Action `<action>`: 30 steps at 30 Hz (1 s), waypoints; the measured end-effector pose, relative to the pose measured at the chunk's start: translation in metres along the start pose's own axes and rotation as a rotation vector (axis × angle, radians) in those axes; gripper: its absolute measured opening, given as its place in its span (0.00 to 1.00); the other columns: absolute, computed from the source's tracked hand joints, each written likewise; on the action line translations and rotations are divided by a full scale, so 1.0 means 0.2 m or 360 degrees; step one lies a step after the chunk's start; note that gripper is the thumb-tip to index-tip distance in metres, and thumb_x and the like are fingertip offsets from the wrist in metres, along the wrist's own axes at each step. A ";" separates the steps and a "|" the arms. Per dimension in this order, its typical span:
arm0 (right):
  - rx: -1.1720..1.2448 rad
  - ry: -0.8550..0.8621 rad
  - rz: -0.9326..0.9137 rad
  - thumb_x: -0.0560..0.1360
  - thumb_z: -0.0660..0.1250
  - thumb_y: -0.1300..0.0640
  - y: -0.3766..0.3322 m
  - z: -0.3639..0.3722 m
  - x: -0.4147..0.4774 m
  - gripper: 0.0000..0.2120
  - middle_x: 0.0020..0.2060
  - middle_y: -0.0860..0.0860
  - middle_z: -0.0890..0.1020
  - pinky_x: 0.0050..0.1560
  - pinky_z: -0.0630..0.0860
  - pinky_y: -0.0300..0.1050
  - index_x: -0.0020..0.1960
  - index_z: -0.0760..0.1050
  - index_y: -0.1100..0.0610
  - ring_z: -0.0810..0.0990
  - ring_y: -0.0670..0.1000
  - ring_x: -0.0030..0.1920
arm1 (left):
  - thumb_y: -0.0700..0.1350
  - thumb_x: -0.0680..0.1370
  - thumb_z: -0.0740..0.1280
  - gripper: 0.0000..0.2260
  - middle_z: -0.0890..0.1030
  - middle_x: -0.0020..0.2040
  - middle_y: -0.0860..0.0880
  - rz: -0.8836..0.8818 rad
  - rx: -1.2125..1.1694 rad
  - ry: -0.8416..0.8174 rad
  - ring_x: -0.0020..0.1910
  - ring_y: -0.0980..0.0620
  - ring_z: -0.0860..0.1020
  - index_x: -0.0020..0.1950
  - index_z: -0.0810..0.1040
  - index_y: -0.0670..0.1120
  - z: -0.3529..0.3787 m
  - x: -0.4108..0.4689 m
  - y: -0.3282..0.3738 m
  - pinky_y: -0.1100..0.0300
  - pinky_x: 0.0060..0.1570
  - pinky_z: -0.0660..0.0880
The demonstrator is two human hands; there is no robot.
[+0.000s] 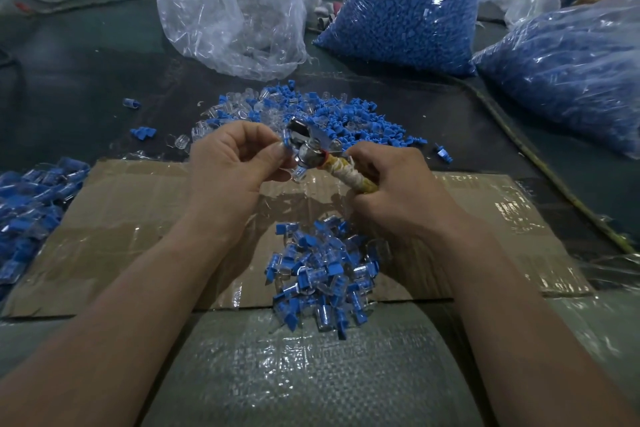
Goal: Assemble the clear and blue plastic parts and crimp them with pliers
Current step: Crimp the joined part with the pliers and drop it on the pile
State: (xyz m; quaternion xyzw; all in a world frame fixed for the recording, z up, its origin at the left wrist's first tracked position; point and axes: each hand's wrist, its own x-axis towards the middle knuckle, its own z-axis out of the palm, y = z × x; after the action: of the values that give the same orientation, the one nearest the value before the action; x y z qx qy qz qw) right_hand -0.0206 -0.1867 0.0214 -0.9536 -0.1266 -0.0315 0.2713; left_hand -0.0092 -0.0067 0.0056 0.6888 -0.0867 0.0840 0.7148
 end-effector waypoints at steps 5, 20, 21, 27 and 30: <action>0.0013 -0.0007 0.0022 0.67 0.71 0.60 -0.01 0.01 0.00 0.10 0.33 0.41 0.71 0.34 0.63 0.37 0.43 0.71 0.51 0.69 0.40 0.35 | 0.32 0.73 0.67 0.07 0.80 0.33 0.50 0.0010 0.0033 0.0018 0.30 0.59 0.79 0.40 0.76 0.43 -0.01 0.00 0.00 0.70 0.33 0.74; -0.0080 0.0082 -0.0030 0.68 0.70 0.59 0.03 0.01 0.01 0.13 0.40 0.44 0.73 0.44 0.69 0.40 0.52 0.74 0.54 0.72 0.47 0.43 | 0.34 0.73 0.67 0.05 0.82 0.34 0.48 -0.0119 0.0053 0.0029 0.32 0.57 0.81 0.41 0.77 0.43 -0.01 0.01 -0.01 0.69 0.33 0.75; -0.0106 0.0095 -0.0021 0.68 0.71 0.59 0.04 0.01 0.01 0.14 0.41 0.45 0.74 0.45 0.71 0.42 0.52 0.74 0.54 0.73 0.47 0.44 | 0.34 0.73 0.67 0.05 0.82 0.33 0.49 -0.0132 0.0041 0.0041 0.33 0.56 0.81 0.41 0.77 0.43 -0.01 0.01 -0.01 0.68 0.33 0.76; -0.0220 0.0082 0.0132 0.64 0.72 0.57 0.10 -0.04 0.01 0.17 0.44 0.49 0.78 0.51 0.74 0.51 0.53 0.76 0.55 0.76 0.51 0.46 | 0.35 0.72 0.67 0.04 0.82 0.33 0.48 -0.0277 -0.0143 -0.0073 0.32 0.53 0.81 0.40 0.78 0.43 -0.03 0.00 0.02 0.67 0.28 0.74; -0.0256 -0.0018 0.0157 0.64 0.74 0.51 0.10 -0.05 0.01 0.17 0.44 0.48 0.78 0.49 0.75 0.51 0.51 0.76 0.52 0.76 0.50 0.45 | 0.41 0.64 0.70 0.04 0.82 0.32 0.48 -0.0346 -0.0175 -0.0403 0.25 0.56 0.76 0.37 0.81 0.44 -0.04 -0.01 0.05 0.70 0.22 0.69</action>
State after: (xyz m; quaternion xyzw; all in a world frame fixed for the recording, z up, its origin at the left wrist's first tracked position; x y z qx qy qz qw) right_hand -0.0140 -0.2077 0.0196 -0.9775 -0.0780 -0.0229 0.1945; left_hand -0.0138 0.0025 0.0140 0.6591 -0.1056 -0.0862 0.7396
